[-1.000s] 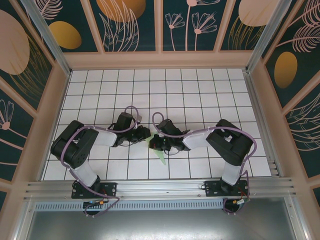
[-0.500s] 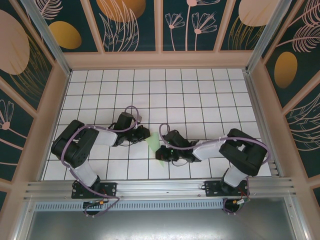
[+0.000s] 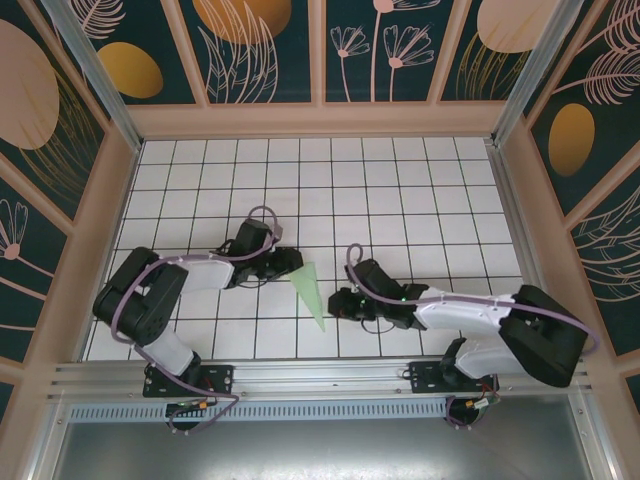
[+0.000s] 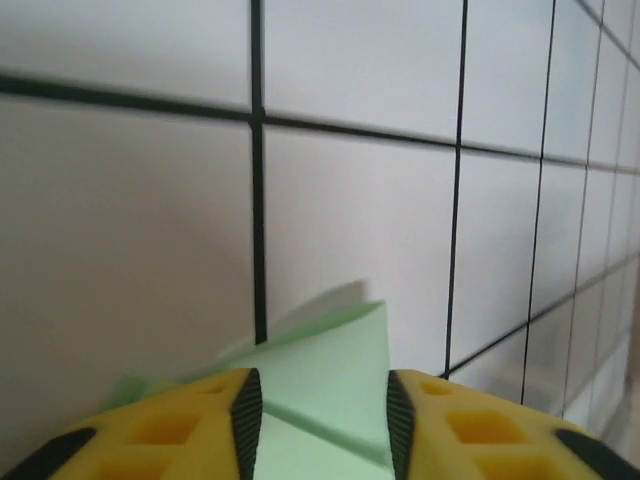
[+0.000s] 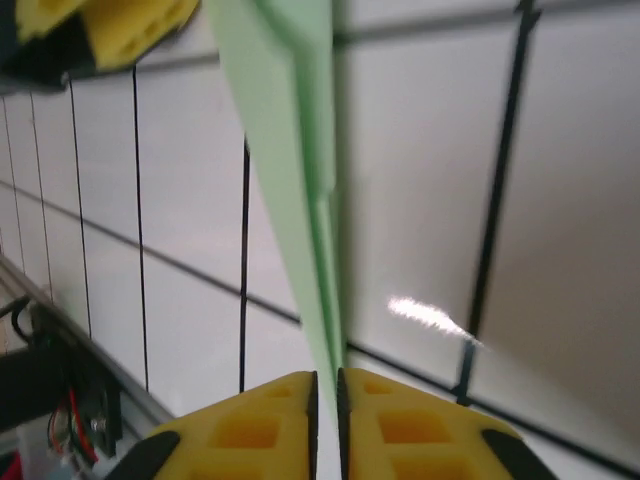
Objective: Fold a paper plane with a square sheet of paper (pick it up from the middle)
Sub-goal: Move a paper plane to the center of the table.
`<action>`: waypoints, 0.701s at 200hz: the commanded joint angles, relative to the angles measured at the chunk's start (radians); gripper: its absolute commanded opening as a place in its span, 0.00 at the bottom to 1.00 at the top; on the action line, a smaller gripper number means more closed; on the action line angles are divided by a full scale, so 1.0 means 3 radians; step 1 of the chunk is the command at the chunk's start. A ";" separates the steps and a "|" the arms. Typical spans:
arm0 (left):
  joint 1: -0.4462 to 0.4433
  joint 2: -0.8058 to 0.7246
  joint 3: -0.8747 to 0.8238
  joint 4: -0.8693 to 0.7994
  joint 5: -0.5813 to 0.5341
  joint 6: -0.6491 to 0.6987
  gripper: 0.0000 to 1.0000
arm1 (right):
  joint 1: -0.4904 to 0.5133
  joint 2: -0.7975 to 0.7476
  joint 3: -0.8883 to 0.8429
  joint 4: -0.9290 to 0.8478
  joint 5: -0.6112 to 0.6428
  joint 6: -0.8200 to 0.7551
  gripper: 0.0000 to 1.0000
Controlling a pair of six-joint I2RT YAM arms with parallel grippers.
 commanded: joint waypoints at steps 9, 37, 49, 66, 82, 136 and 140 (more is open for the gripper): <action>-0.0012 -0.0457 0.0406 -0.1084 -0.0839 0.0165 0.56 | -0.0276 -0.0122 0.0034 -0.0237 0.0396 -0.0035 0.22; -0.0214 -0.0553 0.0626 -0.1756 -0.1269 0.0162 0.62 | -0.0385 -0.0082 0.0034 -0.0047 0.0410 -0.0043 0.28; -0.0353 -0.0509 0.0696 -0.1918 -0.1353 0.0100 0.62 | -0.0401 -0.0057 0.0040 0.0050 0.0387 -0.0046 0.31; -0.0578 -0.0396 0.0786 -0.2006 -0.1402 0.0003 0.66 | -0.0411 0.0008 0.0054 0.0157 0.0367 -0.0043 0.33; -0.0749 -0.0226 0.0895 -0.2010 -0.1404 -0.0080 0.68 | -0.0412 0.0092 0.0075 0.0217 0.0334 -0.0038 0.34; -0.1021 0.0325 0.1343 -0.2341 -0.1539 -0.0141 0.69 | -0.0401 0.0241 0.0070 0.0370 0.0254 0.0009 0.35; -0.1023 0.0327 0.1336 -0.2348 -0.1539 -0.0138 0.68 | -0.0401 0.0247 0.0068 0.0381 0.0245 0.0011 0.35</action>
